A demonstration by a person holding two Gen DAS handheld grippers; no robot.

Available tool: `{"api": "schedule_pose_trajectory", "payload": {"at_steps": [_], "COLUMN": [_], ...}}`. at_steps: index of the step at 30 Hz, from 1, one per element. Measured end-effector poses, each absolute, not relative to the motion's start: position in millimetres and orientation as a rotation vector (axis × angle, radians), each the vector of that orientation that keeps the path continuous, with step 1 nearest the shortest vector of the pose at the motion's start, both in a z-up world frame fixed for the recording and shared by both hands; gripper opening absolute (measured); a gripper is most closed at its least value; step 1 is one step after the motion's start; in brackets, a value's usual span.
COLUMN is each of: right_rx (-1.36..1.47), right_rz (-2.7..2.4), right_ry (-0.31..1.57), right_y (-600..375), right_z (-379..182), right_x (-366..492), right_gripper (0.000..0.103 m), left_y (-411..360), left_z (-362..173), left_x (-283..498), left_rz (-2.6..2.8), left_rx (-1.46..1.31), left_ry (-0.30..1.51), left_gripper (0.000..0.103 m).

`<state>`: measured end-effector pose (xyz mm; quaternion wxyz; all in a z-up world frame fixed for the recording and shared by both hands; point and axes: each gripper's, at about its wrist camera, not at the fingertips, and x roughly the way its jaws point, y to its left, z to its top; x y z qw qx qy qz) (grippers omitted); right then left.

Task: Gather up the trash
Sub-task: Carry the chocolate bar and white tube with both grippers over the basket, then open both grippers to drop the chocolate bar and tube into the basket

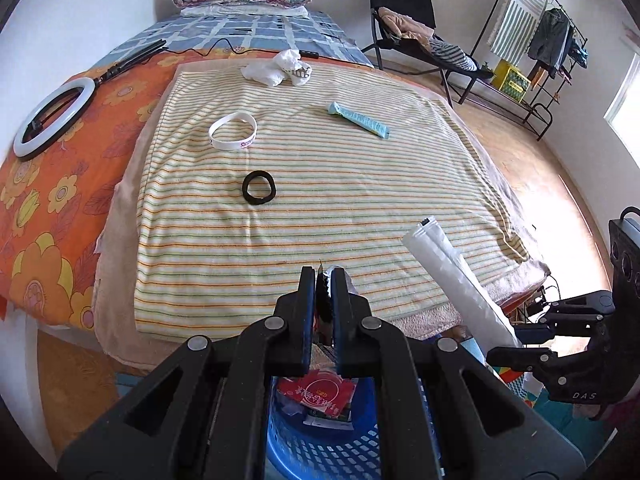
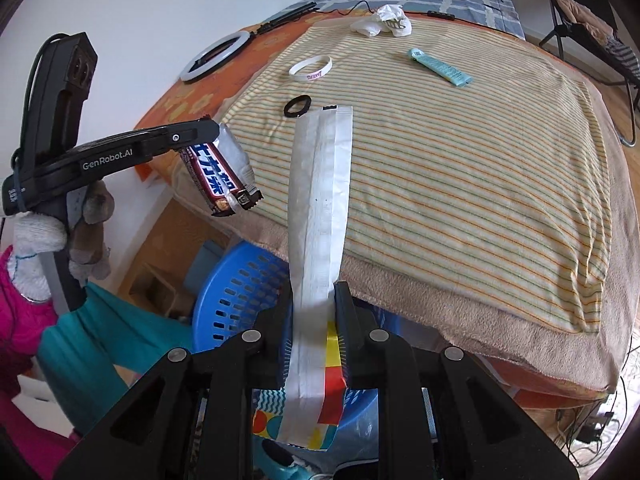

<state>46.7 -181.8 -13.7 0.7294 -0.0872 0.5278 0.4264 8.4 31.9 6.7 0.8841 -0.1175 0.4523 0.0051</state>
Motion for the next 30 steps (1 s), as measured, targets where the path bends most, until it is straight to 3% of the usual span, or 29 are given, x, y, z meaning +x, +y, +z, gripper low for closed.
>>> {"api": "schedule_pose_trajectory", "payload": {"at_steps": [14,30], "right_rx": [-0.312,-0.340], "right_rz": [1.032,0.983], "right_ry": [1.315,1.423], "right_y": [-181,-183], "right_z": [-70,-105], "right_x": [-27,-29], "right_gripper": [0.017,0.017], "left_y": [4,-8], "left_z": [-44,-88], "left_x": [-33,-42], "left_rz": [-0.006,-0.020], "left_rx": [-0.201,-0.187], "left_ry": [1.059,1.175], "left_gripper": [0.006,0.006]}}
